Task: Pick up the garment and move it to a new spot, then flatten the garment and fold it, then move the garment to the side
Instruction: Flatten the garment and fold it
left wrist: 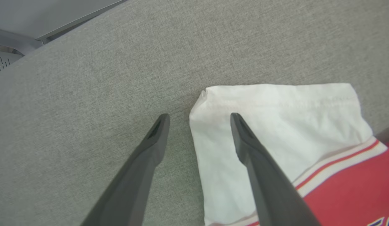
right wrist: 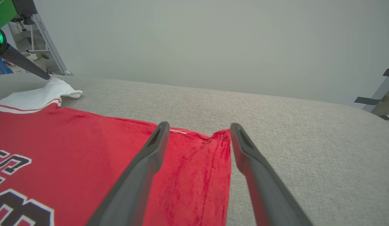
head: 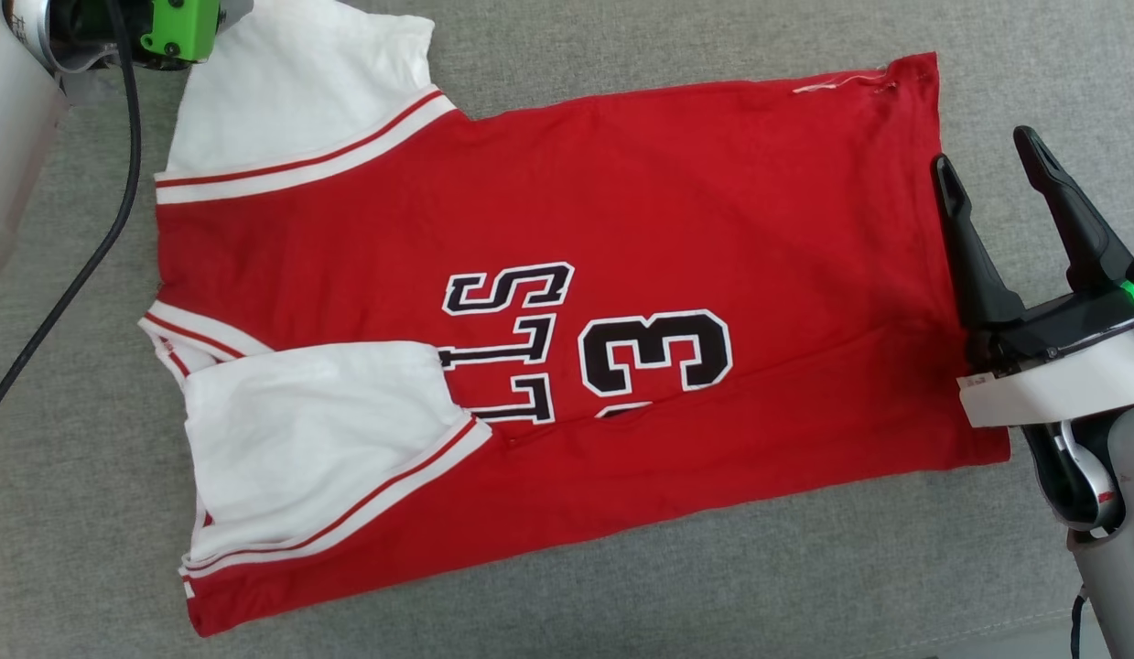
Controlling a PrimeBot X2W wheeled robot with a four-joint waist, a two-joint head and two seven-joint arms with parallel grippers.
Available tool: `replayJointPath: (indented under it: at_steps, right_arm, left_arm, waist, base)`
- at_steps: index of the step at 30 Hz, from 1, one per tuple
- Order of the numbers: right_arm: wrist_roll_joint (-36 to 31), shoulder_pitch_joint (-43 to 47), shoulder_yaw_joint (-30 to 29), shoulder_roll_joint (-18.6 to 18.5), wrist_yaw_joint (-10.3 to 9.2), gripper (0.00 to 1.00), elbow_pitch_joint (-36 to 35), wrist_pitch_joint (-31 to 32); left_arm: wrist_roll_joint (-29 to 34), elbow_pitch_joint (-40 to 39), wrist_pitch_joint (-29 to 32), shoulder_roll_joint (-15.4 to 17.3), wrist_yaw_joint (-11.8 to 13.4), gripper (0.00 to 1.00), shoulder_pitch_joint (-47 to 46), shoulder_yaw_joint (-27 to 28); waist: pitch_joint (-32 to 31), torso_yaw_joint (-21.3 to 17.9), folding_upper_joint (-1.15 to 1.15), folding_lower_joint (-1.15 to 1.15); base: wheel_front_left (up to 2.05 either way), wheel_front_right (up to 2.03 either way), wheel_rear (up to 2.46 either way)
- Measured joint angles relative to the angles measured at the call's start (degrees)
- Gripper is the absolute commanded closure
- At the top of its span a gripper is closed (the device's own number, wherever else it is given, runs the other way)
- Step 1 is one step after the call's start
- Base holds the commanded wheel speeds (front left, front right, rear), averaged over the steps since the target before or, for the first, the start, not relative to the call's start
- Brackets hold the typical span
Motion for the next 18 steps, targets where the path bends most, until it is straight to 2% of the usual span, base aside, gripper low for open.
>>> replayJointPath:
  at_steps: [8,9,10,15,18]
  right_arm:
    - [0.3,-1.3,0.1,-0.2,0.0,0.0,1.6,-0.6]
    - [0.5,-1.5,0.1,-0.2,0.0,0.0,1.7,-0.6]
    - [0.6,-1.8,0.1,-0.3,0.0,0.0,1.8,-0.6]
    - [0.9,-4.0,-0.8,-2.0,0.0,0.0,2.1,-0.7]
    - [1.1,-6.2,-1.5,-4.4,0.0,0.0,2.4,0.1]
  left_arm:
    - [-0.9,1.6,3.4,0.1,-0.6,0.0,0.0,-1.4]
    - [-1.0,1.5,3.5,0.2,-0.6,0.71,0.0,-1.4]
    - [-1.1,1.4,3.4,0.2,-0.6,1.0,0.0,-1.5]
    - [-0.9,-0.2,0.2,0.1,-0.9,1.0,1.0,-3.2]
    - [-0.5,-2.0,-3.1,0.2,-0.9,1.0,2.0,-4.4]
  waist:
    - [3.2,-1.6,0.0,-0.01]
    - [3.2,-1.5,0.0,-0.01]
    - [3.1,-1.5,0.0,-0.01]
    - [2.0,-0.8,0.0,-0.01]
    - [0.8,-0.1,0.0,0.0]
  base:
    - [0.0,0.0,0.0]
    - [0.0,0.0,0.0]
    - [0.0,0.0,0.0]
    - [0.0,0.0,0.0]
    - [0.0,0.0,0.0]
